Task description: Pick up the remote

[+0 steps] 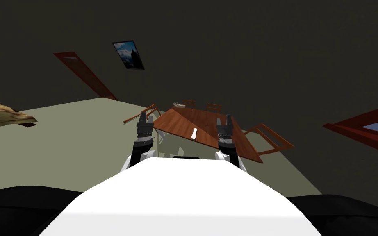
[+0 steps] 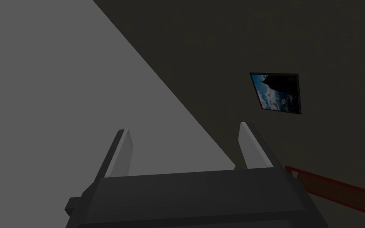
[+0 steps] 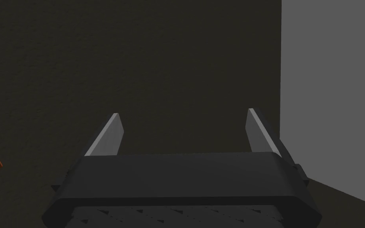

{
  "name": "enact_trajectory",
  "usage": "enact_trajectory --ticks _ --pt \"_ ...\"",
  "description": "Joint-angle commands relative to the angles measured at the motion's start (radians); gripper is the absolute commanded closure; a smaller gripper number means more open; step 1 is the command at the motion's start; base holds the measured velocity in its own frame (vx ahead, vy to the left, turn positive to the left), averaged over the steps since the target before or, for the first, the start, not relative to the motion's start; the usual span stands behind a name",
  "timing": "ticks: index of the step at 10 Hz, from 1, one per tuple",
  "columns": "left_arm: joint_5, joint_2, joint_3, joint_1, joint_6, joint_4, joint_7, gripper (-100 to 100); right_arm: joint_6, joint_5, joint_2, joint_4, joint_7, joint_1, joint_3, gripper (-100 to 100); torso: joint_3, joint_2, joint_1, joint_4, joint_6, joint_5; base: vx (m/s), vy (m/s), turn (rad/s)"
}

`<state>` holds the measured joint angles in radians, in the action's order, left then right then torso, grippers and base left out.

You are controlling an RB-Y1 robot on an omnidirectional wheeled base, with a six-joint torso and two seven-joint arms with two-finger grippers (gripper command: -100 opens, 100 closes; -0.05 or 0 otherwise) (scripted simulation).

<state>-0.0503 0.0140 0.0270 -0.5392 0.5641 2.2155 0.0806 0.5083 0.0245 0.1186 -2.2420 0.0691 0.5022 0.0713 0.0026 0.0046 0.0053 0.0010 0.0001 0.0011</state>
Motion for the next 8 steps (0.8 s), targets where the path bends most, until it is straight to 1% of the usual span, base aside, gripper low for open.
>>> enact_trajectory --ticks 1,3,5,8 --pt "0.0 0.0 0.0 0.0 0.0 0.0 0.0 0 -0.018 -0.029 0.037 0.002 0.001 0.02 0.003 -100 0.0 0.0 0.0 0.0 0.0 0.0 -0.053 0.111 -0.025" --pt "0.0 0.0 0.0 0.0 0.0 0.0 0.0 0 -0.039 -0.078 0.083 0.01 0.002 0.059 0.007 -100 -0.001 -0.002 0.002 0.0 0.0 0.001 -0.027 0.117 -0.018" --pt "0.0 0.0 0.0 0.0 0.0 0.0 0.0 0 -0.065 -0.138 0.131 0.024 0.001 0.105 0.012 -100 -0.001 -0.003 0.002 -0.001 0.0 0.001 -0.012 0.119 0.018" --pt "0.0 0.0 0.0 0.0 0.0 0.0 0.0 0 -0.113 -0.236 0.207 0.059 -0.006 0.186 0.025 -100 -0.003 -0.006 0.004 -0.001 0.0 0.001 0.031 0.133 0.078"
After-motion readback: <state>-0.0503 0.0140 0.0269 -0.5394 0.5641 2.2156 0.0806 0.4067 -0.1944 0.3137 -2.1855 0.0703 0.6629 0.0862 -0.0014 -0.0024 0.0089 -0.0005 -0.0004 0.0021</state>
